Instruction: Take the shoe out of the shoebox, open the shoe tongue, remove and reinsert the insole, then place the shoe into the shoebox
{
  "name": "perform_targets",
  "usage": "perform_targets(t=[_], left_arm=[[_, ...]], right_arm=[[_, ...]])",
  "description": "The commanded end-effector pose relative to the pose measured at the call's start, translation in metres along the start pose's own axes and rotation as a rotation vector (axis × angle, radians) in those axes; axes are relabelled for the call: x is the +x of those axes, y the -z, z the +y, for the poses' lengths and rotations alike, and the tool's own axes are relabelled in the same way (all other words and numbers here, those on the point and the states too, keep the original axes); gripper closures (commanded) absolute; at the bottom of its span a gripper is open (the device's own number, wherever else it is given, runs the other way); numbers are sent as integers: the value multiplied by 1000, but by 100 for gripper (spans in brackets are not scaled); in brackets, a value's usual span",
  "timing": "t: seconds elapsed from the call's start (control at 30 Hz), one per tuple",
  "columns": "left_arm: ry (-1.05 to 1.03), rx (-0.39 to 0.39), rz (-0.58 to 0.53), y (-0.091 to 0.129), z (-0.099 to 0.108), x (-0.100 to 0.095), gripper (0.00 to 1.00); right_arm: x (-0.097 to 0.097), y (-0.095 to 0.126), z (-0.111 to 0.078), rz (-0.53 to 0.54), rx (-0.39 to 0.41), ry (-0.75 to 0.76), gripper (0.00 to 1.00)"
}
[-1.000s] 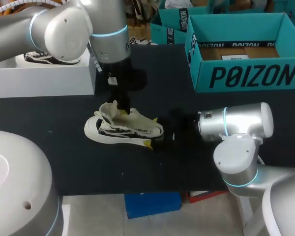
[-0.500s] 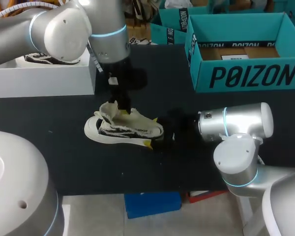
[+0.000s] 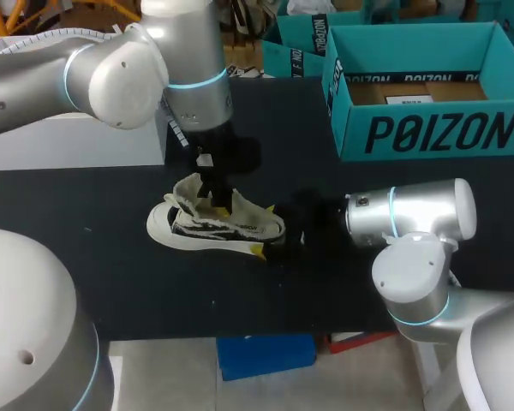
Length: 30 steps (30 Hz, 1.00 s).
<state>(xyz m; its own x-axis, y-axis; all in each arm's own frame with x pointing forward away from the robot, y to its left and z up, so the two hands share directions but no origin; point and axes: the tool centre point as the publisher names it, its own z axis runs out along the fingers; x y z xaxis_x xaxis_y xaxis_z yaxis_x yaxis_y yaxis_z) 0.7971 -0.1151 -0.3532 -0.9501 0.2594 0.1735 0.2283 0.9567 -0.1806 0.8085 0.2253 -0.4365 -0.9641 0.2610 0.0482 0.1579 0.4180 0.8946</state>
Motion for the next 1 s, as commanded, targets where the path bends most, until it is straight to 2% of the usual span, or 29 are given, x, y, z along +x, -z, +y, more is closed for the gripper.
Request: perform_targets(t=[0.03, 0.47, 0.7, 1.0], left_arm=[[11, -6, 4, -13, 0, -6, 100], [20, -39, 44, -34, 1, -6, 100], [34, -55, 68, -49, 8, -2, 100], [50, -43, 99, -68, 15, 0, 100]], right_arm=[[-3, -14, -10, -9, -7, -1, 100], [-3, -14, -10, -9, -7, -1, 100], [-3, -14, -10, -9, -7, -1, 100], [-3, -14, -10, -9, -7, -1, 100]])
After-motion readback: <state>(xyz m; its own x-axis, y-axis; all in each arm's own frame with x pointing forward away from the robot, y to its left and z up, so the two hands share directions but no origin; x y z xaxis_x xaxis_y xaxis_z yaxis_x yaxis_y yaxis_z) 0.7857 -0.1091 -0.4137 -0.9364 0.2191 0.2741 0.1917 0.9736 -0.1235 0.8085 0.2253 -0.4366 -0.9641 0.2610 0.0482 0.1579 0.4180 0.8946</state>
